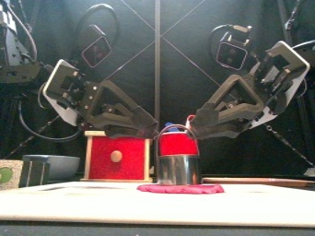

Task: Get the cutter from the drawer then cut the dough then place the extra dough in the bowl
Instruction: Cut the dough

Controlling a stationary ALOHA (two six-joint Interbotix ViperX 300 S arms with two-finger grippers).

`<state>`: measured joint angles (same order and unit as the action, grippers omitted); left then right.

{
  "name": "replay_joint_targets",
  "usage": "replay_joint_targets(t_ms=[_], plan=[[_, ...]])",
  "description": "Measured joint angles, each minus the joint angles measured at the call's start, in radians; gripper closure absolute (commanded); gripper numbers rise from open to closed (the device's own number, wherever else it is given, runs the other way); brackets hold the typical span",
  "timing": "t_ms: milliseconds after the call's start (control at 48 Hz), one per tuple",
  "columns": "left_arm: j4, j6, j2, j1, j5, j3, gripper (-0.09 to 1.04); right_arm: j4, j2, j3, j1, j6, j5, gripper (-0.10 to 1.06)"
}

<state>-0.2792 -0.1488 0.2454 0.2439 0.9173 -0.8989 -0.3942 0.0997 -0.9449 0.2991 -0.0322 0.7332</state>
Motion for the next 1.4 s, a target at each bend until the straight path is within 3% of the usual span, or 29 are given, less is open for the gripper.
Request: replay_joint_targets(t_ms=[729,1062,1396], plan=[[0.066,0.003,0.061,-0.044,-0.046,0.057,0.09,-0.020,0.054,0.025,-0.005,-0.002,-0.005,0.22],[0.110,0.009,0.061,-0.048,-0.043,0.037,0.23,-0.040,0.054,0.025,-0.005,0.000,-0.005,0.22],[0.137,0.009,0.071,-0.066,-0.040,0.043,0.25,-0.048,0.067,0.032,-0.005,0.000,-0.017,0.22]])
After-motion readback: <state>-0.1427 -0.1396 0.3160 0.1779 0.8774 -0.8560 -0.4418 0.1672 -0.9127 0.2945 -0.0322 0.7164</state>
